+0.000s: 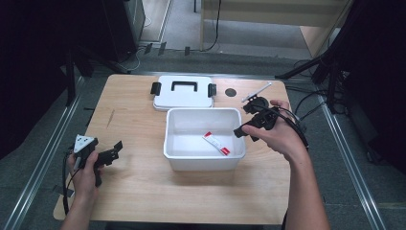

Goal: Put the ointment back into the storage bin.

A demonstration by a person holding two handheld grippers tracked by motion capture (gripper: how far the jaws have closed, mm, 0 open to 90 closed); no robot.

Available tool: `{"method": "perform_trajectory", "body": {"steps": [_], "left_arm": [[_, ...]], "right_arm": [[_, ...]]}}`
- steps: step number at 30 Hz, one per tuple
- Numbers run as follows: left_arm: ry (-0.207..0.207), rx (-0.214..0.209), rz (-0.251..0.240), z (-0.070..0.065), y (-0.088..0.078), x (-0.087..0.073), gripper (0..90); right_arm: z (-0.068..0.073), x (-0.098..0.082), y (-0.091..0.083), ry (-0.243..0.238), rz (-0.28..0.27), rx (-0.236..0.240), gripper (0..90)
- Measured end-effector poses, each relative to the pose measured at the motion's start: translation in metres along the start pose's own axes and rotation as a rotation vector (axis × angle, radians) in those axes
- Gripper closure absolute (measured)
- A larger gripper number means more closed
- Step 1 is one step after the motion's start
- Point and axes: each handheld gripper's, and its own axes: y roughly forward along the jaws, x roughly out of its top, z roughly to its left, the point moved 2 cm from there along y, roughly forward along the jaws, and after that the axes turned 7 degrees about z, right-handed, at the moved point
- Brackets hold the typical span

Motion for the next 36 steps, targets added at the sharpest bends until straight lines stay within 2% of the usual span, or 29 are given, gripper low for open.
{"method": "perform_trajectory", "body": {"steps": [2,3,9,14,15,17,18,21,24,26,27,30,35,36], "left_arm": [[0.0,0.0,0.0,0.0,0.0,0.0,0.3],[0.001,-0.001,0.002,0.0,0.0,0.0,0.3],[-0.002,-0.003,0.007,-0.001,0.0,0.0,0.3],[-0.002,-0.003,0.006,-0.001,0.0,0.0,0.3],[-0.002,-0.003,0.007,-0.001,0.0,0.0,0.3],[-0.002,-0.003,0.006,0.0,0.0,0.0,0.3],[-0.002,-0.003,0.007,0.0,0.0,0.0,0.3],[-0.002,-0.003,0.006,-0.001,0.0,0.0,0.3],[-0.003,-0.003,0.007,0.0,0.0,0.0,0.3],[-0.001,-0.003,0.009,-0.001,0.0,0.0,0.3],[0.0,-0.002,0.009,-0.001,0.0,0.0,0.3],[-0.001,-0.002,0.01,-0.001,0.0,0.0,0.3],[0.001,-0.002,0.01,-0.001,0.0,0.0,0.3],[0.001,-0.002,0.01,-0.001,0.0,0.0,0.3]], "right_arm": [[-0.001,-0.002,0.0,0.005,-0.004,0.001,0.0],[-0.006,-0.007,-0.001,0.023,-0.02,-0.001,0.0],[-0.015,-0.021,0.002,0.039,-0.045,-0.013,0.0],[-0.024,-0.036,0.008,0.084,-0.085,-0.009,0.0],[-0.028,-0.043,0.009,0.1,-0.116,-0.005,0.0],[-0.029,-0.047,0.009,0.111,-0.13,-0.006,0.0],[-0.032,-0.054,0.01,0.13,-0.158,-0.008,0.0],[-0.035,-0.061,0.011,0.146,-0.177,-0.012,0.0],[-0.041,-0.074,0.016,0.172,-0.21,-0.058,0.0],[-0.042,-0.076,0.017,0.177,-0.219,-0.063,0.0],[-0.045,-0.082,0.021,0.197,-0.244,-0.072,0.0],[-0.048,-0.091,0.028,0.219,-0.265,-0.093,0.0],[-0.05,-0.1,0.035,0.224,-0.306,-0.12,0.0],[-0.05,-0.106,0.038,0.23,-0.337,-0.135,0.0]]}}
